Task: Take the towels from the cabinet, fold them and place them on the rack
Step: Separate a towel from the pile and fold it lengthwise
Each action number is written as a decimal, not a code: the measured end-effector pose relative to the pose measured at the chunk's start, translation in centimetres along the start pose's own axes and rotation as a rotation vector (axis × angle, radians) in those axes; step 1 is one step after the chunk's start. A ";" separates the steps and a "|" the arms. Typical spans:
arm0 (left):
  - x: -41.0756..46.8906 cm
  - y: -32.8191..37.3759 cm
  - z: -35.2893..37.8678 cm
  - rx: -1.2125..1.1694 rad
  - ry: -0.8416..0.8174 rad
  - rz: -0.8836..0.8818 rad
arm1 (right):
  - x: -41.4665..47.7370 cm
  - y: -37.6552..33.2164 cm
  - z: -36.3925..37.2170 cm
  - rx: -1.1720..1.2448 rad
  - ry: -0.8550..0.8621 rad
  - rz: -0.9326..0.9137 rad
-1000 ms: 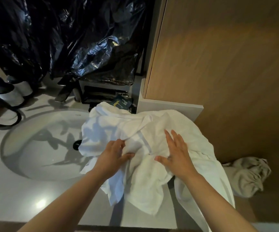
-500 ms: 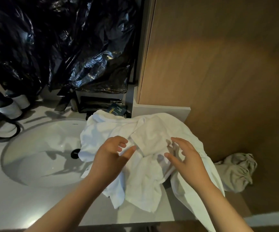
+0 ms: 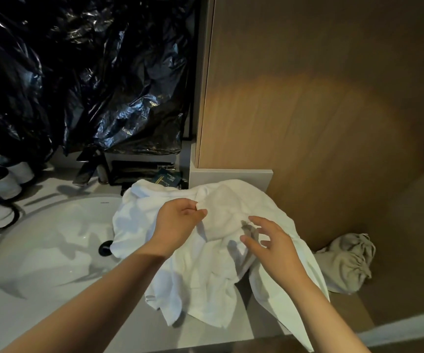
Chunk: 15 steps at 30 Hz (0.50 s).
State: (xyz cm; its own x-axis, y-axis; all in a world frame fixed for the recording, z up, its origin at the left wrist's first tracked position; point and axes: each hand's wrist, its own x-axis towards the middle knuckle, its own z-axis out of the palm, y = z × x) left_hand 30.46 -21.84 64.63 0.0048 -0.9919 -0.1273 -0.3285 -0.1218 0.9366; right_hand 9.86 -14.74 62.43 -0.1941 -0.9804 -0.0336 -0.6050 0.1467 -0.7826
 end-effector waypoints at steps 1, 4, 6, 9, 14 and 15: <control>-0.1 0.7 -0.2 -0.017 -0.017 0.032 | 0.3 0.1 -0.1 -0.005 -0.006 -0.003; -0.3 3.1 -1.1 -0.037 -0.062 0.143 | 1.6 0.2 -0.3 -0.015 -0.022 -0.025; -0.2 4.3 -1.6 -0.030 -0.080 0.217 | 2.7 0.3 -0.5 -0.006 -0.036 -0.048; -0.1 5.1 -2.4 0.002 -0.073 0.293 | 4.1 0.6 -0.6 -0.005 -0.051 -0.031; -0.3 3.2 -2.9 0.039 -0.070 0.302 | 5.1 0.6 -0.8 0.045 0.037 -0.011; -0.2 2.6 -2.9 0.096 -0.071 0.315 | 5.1 0.1 -1.0 0.087 0.057 -0.014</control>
State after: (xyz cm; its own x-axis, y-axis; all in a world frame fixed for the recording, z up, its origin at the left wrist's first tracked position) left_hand 32.38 -22.04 68.01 -0.1755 -0.9747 0.1383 -0.3912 0.1979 0.8988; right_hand 8.04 -19.57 62.86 -0.2315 -0.9728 0.0112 -0.5387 0.1186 -0.8341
